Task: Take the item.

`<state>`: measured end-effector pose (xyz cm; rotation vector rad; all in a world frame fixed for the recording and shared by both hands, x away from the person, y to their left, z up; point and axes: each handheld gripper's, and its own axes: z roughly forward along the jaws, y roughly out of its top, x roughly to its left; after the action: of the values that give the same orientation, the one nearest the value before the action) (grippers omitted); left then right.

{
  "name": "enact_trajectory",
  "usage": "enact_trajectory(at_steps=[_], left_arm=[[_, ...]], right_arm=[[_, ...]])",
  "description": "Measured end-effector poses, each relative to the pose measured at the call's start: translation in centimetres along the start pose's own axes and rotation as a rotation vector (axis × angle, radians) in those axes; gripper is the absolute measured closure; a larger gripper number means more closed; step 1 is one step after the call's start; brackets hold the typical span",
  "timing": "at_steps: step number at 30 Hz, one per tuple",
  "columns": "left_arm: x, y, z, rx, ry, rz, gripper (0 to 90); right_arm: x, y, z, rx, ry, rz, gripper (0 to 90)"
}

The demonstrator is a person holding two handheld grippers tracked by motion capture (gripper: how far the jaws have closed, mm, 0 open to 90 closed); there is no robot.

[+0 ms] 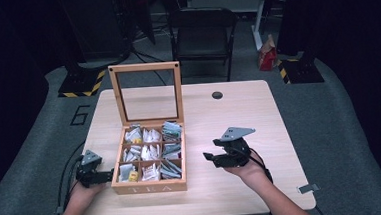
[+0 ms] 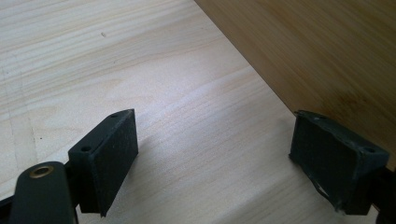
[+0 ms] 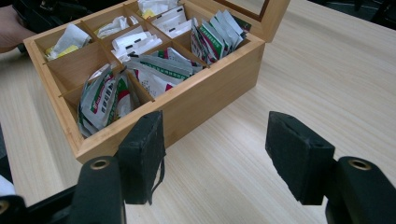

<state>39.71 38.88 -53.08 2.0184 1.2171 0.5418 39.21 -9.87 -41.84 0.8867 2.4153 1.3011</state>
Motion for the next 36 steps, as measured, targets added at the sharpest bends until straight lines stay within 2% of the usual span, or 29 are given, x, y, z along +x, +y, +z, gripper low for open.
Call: enact_trajectory(at_steps=[7, 20, 36], left_arm=[[0.0, 0.0, 0.0, 0.0, 0.003, 0.003, 14.7], [0.0, 0.0, 0.0, 0.001, 0.002, 0.003, 14.7], [0.0, 0.0, 0.0, -0.001, 0.003, 0.003, 14.7]], right_arm=[[0.4, 0.5, 0.3, -0.001, 0.005, -0.014, 36.7], [1.7, 1.4, 1.5, -0.008, 0.045, -0.028, 38.5], [3.0, 1.9, 3.0, -0.011, 0.076, -0.055, 39.0]])
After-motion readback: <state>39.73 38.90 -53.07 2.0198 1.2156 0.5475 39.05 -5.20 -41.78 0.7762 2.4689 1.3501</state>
